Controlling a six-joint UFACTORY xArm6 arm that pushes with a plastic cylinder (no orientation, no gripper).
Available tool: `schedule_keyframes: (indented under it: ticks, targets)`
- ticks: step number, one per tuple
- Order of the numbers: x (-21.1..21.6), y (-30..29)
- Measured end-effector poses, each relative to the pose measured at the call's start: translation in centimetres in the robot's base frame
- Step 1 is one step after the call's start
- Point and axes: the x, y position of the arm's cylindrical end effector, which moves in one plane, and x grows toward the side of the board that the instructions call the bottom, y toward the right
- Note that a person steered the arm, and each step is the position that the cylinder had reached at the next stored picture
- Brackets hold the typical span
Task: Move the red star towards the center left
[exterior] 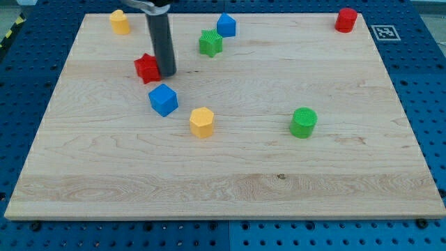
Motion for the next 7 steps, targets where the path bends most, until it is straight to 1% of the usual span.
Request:
schedule_keyframes:
  ticks: [1, 2, 4, 6, 7]
  targets:
    - [0.0, -2.2]
    - [0.0, -3.1]
    - [0.0, -3.7]
    - [0.0, -6.0]
    - [0.0, -6.2]
